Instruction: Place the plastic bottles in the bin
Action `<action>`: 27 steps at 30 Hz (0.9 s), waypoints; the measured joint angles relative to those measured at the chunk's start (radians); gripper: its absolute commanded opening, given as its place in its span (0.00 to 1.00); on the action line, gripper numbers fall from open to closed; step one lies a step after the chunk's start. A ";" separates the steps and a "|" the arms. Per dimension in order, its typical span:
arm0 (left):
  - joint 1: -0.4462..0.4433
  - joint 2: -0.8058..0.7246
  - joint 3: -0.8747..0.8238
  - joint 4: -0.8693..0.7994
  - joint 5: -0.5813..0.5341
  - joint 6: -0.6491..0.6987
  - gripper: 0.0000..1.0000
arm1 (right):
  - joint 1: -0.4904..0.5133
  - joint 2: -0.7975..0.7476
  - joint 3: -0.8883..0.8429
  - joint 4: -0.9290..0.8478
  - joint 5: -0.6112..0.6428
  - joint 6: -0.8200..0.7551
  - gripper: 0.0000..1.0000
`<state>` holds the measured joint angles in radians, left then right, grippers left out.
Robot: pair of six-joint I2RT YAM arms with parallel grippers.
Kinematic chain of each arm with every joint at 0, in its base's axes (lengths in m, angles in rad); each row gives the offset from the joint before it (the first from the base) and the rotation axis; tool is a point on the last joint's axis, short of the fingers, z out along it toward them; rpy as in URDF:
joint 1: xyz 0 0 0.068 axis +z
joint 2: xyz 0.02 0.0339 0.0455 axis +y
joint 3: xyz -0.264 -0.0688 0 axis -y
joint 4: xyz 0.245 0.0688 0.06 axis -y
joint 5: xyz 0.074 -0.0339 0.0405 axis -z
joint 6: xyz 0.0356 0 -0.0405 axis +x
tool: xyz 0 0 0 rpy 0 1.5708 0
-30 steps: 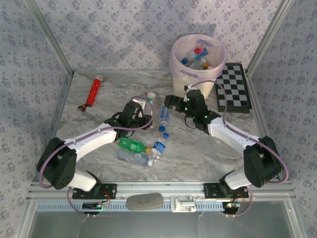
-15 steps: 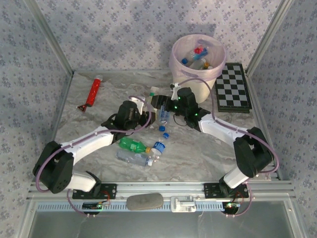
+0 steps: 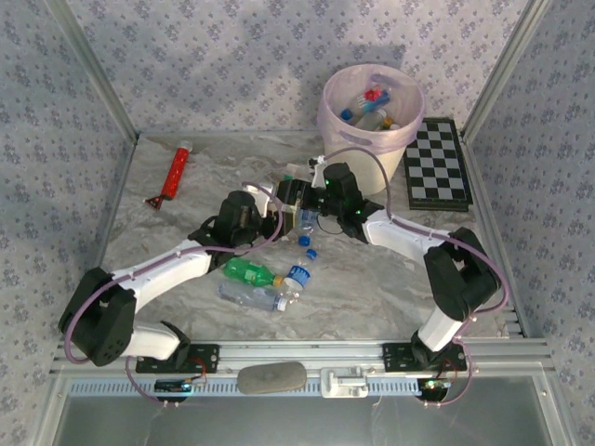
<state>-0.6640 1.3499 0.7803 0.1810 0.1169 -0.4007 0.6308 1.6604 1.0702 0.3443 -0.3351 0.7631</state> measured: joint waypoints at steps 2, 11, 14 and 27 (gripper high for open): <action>0.000 -0.001 0.000 0.002 -0.001 0.000 0.46 | 0.002 0.004 0.003 0.002 -0.003 0.003 0.60; 0.001 -0.013 -0.007 0.004 -0.005 -0.009 0.77 | -0.002 0.008 0.009 -0.005 -0.003 -0.001 0.51; 0.002 -0.037 -0.020 0.015 -0.013 -0.011 0.81 | -0.013 0.003 0.013 -0.053 0.017 -0.032 0.51; 0.110 -0.086 -0.084 -0.005 -0.175 -0.135 1.00 | -0.174 -0.177 0.259 -0.416 0.225 -0.325 0.50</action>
<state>-0.5537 1.2636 0.6960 0.1764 -0.0586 -0.5354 0.4572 1.4837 1.3296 -0.0719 -0.1101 0.4385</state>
